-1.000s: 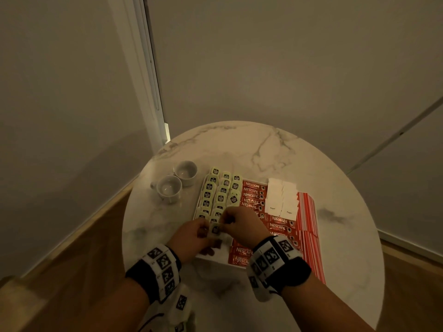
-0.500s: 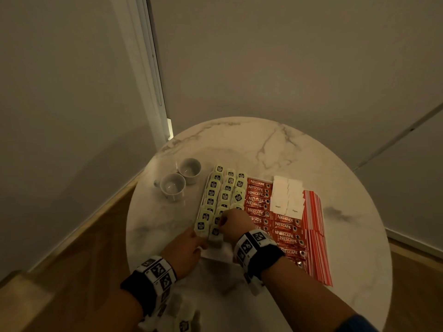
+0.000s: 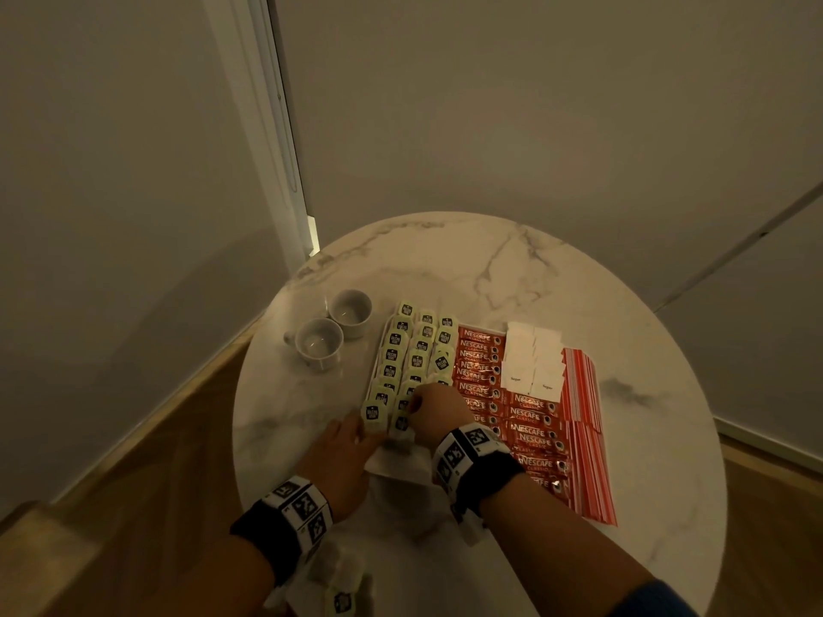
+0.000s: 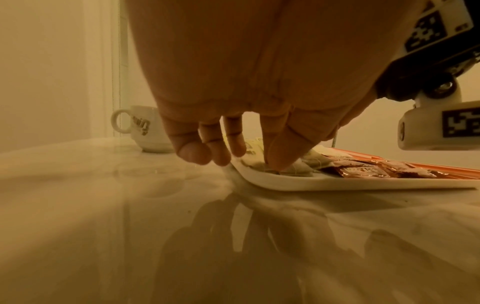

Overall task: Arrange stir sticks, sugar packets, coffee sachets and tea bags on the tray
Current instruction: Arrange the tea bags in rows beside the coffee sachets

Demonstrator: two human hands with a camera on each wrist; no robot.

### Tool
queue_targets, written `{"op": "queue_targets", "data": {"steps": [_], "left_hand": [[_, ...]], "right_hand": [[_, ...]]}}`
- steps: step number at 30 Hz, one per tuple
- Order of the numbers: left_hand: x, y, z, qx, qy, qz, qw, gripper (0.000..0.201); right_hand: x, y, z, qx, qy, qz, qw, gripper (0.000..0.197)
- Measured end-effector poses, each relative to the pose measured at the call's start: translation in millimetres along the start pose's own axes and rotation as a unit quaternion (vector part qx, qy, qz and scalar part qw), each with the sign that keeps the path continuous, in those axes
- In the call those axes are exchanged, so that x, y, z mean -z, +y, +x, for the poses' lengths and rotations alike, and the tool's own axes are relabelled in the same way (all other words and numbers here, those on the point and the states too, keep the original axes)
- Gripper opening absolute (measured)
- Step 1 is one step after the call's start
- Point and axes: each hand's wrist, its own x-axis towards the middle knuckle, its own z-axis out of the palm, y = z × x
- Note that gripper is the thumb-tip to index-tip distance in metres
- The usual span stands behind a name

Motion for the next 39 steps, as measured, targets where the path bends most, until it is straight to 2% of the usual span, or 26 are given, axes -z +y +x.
{"op": "queue_targets", "data": {"steps": [10,14,17,19,21,23,25,27,29,31,34,37,39], "left_hand": [[-2.0,-5.8,0.9,-0.031,0.005,0.024,0.999,0.057],[8.9,-7.3,-0.5,-0.016,0.063,-0.066,0.996,0.042],[21.3,-15.7,-6.3,0.017,0.089,-0.129,0.987,0.025],[26.8,-24.9,-13.7,0.018,0.045,-0.111,0.993,0.024],[29.0,-34.3,-23.4,0.001,-0.007,-0.086,0.996,0.031],[27.9,-42.2,-33.0,-0.018,-0.041,-0.052,0.998,0.041],[25.5,-48.1,-44.1,-0.015,-0.062,-0.013,0.998,0.052],[21.1,-50.9,-53.8,-0.003,-0.08,0.021,0.997,0.065],[13.6,-49.2,-60.6,-0.002,-0.092,0.049,0.995,0.074],[5.8,-45.0,-64.2,-0.015,-0.092,0.072,0.993,0.068],[-5.5,-43.3,-62.9,-0.043,-0.09,0.091,0.991,0.049],[-10.1,-44.4,-58.9,-0.053,-0.078,0.097,0.991,0.037],[-12.7,-43.7,-57.2,-0.06,-0.077,0.097,0.991,0.039]], "right_hand": [[-0.9,1.8,0.5,-0.002,0.009,0.004,1.0,0.016],[-2.6,4.9,-3.2,0.003,0.051,0.007,0.999,0.013],[1.9,8.3,-13.3,0.042,0.09,0.026,0.995,0.014],[4.6,6.5,-26.9,0.098,0.078,0.036,0.992,0.013],[3.5,1.7,-46.7,0.171,0.019,0.008,0.985,0.015],[-4.4,-2.3,-70.7,0.242,-0.054,-0.055,0.967,0.022],[-22.1,-1.0,-91.5,0.321,-0.106,-0.125,0.933,0.033],[-43.7,2.1,-104.5,0.394,-0.137,-0.162,0.894,0.045],[-61.9,5.4,-109.8,0.431,-0.168,-0.18,0.868,0.048],[-71.1,6.8,-112.0,0.471,-0.17,-0.219,0.838,0.044],[-76.8,12.9,-110.5,0.469,-0.18,-0.26,0.824,0.035],[-76.7,24.9,-106.2,0.418,-0.168,-0.27,0.851,0.034],[-74.5,32.4,-105.9,0.379,-0.16,-0.264,0.872,0.035]]}}
